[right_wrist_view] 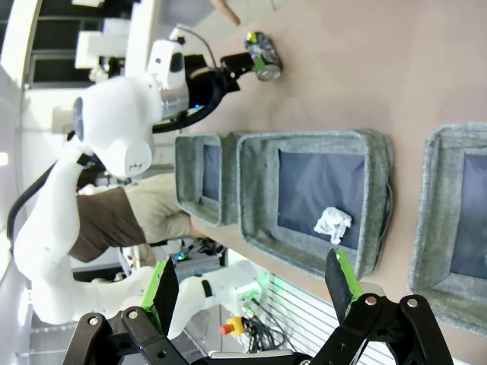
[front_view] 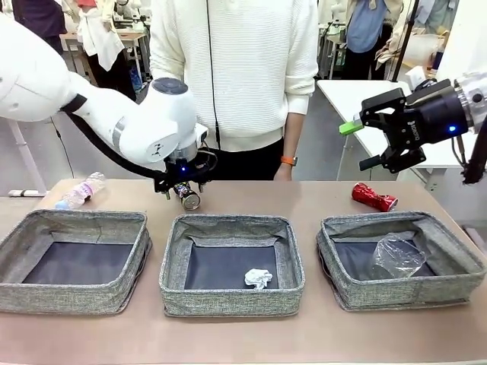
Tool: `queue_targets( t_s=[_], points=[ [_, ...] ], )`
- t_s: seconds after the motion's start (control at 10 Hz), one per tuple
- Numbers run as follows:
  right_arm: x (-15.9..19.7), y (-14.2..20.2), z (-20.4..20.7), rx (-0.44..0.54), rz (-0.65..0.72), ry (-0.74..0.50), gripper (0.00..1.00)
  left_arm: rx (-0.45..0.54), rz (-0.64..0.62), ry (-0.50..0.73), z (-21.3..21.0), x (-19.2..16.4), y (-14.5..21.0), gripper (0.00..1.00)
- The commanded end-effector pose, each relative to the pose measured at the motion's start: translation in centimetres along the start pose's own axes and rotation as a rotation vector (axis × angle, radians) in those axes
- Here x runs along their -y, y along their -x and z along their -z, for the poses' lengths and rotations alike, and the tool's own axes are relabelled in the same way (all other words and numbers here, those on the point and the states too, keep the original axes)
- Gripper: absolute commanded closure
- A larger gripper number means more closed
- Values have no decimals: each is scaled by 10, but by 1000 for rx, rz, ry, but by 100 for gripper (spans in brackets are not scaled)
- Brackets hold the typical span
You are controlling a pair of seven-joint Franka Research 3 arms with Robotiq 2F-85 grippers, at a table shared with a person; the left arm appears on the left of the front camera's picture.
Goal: Sort the waste into the appropriate baskets.
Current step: Pick up the waste item pointed out by the person.
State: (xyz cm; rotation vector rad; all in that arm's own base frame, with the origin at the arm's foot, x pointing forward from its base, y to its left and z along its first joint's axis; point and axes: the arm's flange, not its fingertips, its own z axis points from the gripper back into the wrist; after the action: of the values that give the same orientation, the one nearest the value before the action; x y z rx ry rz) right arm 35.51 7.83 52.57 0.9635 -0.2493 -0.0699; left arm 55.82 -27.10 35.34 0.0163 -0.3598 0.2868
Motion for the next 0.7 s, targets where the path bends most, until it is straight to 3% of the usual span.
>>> queue_targets(
  t_s=[0.0,0.6],
  points=[
    [-3,0,-2,-2,15,10,0,154,-7,38,2,5,4,0],
    [-3,0,-2,-2,15,10,0,87,-151,32,44,-3,-22,0]
  ],
)
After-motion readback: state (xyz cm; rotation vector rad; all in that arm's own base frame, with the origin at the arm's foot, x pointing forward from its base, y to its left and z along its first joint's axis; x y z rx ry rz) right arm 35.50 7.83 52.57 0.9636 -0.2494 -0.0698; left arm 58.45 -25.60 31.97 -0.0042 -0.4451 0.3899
